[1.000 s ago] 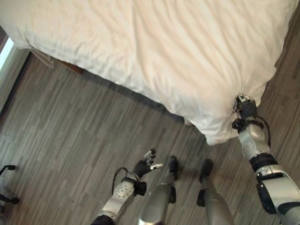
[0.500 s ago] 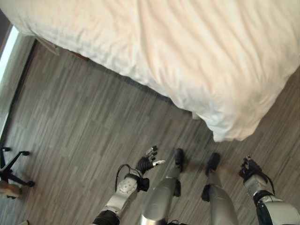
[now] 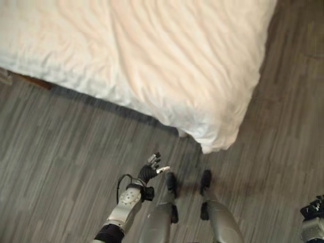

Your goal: Making the bed.

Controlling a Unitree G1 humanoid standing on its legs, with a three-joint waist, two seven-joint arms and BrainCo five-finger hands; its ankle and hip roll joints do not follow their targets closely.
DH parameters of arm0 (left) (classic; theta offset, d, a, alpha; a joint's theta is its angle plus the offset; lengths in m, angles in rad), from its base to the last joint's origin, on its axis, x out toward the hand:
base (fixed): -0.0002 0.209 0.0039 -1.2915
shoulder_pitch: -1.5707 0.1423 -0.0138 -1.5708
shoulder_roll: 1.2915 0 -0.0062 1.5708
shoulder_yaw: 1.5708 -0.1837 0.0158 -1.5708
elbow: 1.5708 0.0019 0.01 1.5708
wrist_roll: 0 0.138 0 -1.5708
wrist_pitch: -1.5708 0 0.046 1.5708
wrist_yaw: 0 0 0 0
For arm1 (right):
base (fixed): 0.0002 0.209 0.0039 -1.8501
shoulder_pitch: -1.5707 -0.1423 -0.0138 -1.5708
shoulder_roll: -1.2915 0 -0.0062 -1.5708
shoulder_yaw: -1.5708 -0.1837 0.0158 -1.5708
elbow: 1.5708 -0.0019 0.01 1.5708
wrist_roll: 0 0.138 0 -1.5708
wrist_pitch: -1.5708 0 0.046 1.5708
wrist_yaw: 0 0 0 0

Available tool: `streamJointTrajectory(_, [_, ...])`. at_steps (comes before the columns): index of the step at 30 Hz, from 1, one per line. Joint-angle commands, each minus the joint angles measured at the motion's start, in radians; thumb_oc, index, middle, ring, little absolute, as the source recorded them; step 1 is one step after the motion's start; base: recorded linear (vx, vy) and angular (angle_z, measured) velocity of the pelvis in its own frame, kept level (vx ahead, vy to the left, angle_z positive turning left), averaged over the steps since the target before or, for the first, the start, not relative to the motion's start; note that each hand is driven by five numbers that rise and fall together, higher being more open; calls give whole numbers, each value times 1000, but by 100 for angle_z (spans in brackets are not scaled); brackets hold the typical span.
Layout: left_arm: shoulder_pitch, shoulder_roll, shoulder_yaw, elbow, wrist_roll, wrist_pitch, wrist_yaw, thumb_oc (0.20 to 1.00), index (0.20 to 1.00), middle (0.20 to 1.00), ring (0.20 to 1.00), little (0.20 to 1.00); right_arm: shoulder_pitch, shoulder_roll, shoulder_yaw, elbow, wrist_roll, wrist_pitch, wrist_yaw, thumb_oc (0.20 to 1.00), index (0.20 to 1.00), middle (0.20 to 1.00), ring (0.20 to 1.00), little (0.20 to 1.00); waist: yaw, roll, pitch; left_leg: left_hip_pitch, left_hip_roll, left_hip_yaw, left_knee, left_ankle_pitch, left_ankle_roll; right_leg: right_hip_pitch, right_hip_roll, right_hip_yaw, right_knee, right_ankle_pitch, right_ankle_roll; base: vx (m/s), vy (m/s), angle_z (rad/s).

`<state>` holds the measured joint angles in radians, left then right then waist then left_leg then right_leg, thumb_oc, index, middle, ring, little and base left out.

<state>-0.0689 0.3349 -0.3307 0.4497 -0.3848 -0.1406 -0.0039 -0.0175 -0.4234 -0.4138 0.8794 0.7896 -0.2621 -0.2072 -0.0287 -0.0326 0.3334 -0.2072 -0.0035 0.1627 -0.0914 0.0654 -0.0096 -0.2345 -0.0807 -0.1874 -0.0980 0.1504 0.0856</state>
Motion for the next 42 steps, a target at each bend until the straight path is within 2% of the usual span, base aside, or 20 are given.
streamJointTrajectory(1, [32,-5,1,27,33,-23,-9,1000,1000,1000,1000,1000,32,-13,81,-85,-107,-41,8,200,200,200,200,200,20,8,-99,13,-39,-47,4,-4,5,86,-5,-9,56,-74,43,-4,-6,-20])
streamJointTrajectory(2, [44,-5,10,27,37,-21,-17,1000,1000,1000,1000,1000,43,3,112,-152,-144,-31,18,300,300,300,300,300,16,3,-114,39,-36,-42,4,-11,3,107,-2,-4,59,-80,43,-4,-9,-16])
streamJointTrajectory(3, [52,-4,19,25,38,-17,-23,1000,1000,1000,1000,1000,50,16,127,-187,-154,-24,34,790,790,790,790,790,14,0,-132,48,-35,-39,4,-7,4,114,0,-2,61,-79,42,0,-12,-8])
streamJointTrajectory(4, [63,-3,25,23,39,-17,-28,1000,1000,1000,1000,1000,56,26,148,-202,-156,-18,59,1000,1000,1000,1000,1000,15,-4,-150,63,-34,-37,4,-8,4,125,2,0,62,-82,42,-7,-12,-6])
streamJointTrajectory(7, [89,-8,52,29,53,-5,-37,1000,1000,1000,1000,1000,98,86,280,-415,-234,10,123,1000,1000,1000,1000,1000,16,-9,-213,130,-27,-29,4,-18,4,176,4,5,85,-104,40,26,6,-2])
streamJointTrajectory(12, [118,-22,78,14,49,-9,-26,1000,1000,1000,1000,1000,131,117,349,-509,-305,28,152,1000,1000,1000,1000,1000,21,-12,-235,173,-20,0,4,-29,7,192,-1,-12,117,-101,52,-10,1,-1])
streamJointTrajectory(16, [78,-14,94,22,54,-25,15,1000,1000,1000,1000,1000,126,149,428,-588,-322,42,181,1000,1000,1000,1000,1000,14,-4,-188,168,22,60,4,-16,9,52,-18,-40,337,-50,104,-226,-11,-45])
streamJointTrajectory(17, [72,-2,107,14,64,-27,20,1000,1000,1000,1000,1000,132,159,434,-592,-321,42,180,1000,1000,1000,1000,1000,21,5,-184,169,42,76,4,-14,7,46,-66,-76,354,-43,108,-150,-199,-89])
streamJointTrajectory(18, [69,8,126,15,60,-29,24,1000,1000,1000,1000,1000,147,169,435,-595,-329,46,175,1000,1000,1000,1000,1000,30,17,-178,179,72,76,4,-13,2,59,-163,-74,415,-55,97,-103,-182,-87])
streamJointTrajectory(20, [66,13,130,24,55,-32,27,1000,1000,1000,1000,1000,155,174,423,-584,-331,50,170,1000,1000,1000,1000,1000,30,15,-184,175,79,63,4,-7,-3,86,-183,-39,403,-55,89,-84,-286,-48])
streamJointTrajectory(21, [72,10,136,26,36,-34,24,1000,1000,1000,1000,1000,159,189,392,-581,-311,48,150,1000,1000,1000,1000,1000,29,10,-201,166,90,56,4,2,-15,130,-234,24,374,-28,96,-91,-315,-3])
streamJointTrajectory(26, [97,14,153,3,3,-31,43,1000,1000,1000,1000,1000,106,253,380,-566,-97,20,143,1000,1000,1000,1000,1000,62,3,-238,140,165,82,4,54,-67,207,-337,4,280,21,124,-157,-378,-5])
streamJointTrajectory(28, [103,11,183,7,-37,-30,58,1000,1000,1000,1000,1000,84,251,418,-591,-62,21,153,1000,1000,1000,1000,1000,78,-5,-238,120,235,100,4,97,-112,229,-291,-15,218,-56,137,-277,-704,-43])
streamJointTrajectory(29, [111,8,213,7,-68,-30,70,1000,1000,1000,1000,1000,74,226,452,-610,-47,20,166,1000,1000,1000,1000,1000,95,11,-219,96,334,79,4,182,-163,238,-202,-9,212,-191,109,-257,-718,-74])
streamJointTrajectory(32, [110,-15,230,24,-61,-25,73,1000,1000,1000,1000,1000,92,191,459,-611,-43,30,193,1000,1000,1000,1000,1000,81,22,-187,93,405,109,11,238,-163,257,-119,-34,195,-214,66,-201,-600,-51])
streamJointTrajectory(33, [115,-30,231,31,-61,-21,65,1000,1000,1000,1000,1000,103,179,453,-607,-42,44,199,1000,1000,1000,1000,1000,76,17,-172,99,393,101,29,236,-146,263,-103,-35,191,-214,55,-171,-572,25])
streamJointTrajectory(35, [116,-64,217,46,-59,-23,58,1000,1000,1000,1000,1000,102,140,459,-583,-80,51,195,1000,1000,1000,1000,1000,81,0,-153,72,313,-53,152,179,-107,258,-83,-5,156,-194,38,-133,-352,-2])
streamJointTrajectory(36, [116,-64,217,46,-59,-23,58,1000,1000,1000,1000,1000,103,140,459,-583,-80,51,195,1000,1000,1000,1000,1000,80,1,-154,70,313,-53,153,179,-107,258,-82,-5,156,-194,38,-128,-381,-47])
streamJointTrajectory(37, [144,-69,219,31,-56,-24,37,1000,1000,1000,1000,1000,117,137,457,-571,-46,68,236,1000,1000,1000,1000,1000,88,-28,-154,74,197,-178,272,91,-86,241,-78,52,122,-159,29,-74,-368,-78])
streamJointTrajectory(42, [188,-74,188,5,-33,-8,-15,1000,1000,1000,1000,1000,201,149,452,-540,-77,104,265,1000,1000,1000,1000,1000,70,-49,-204,95,50,-105,261,-29,-33,254,-27,65,37,-111,17,-22,-283,-53])
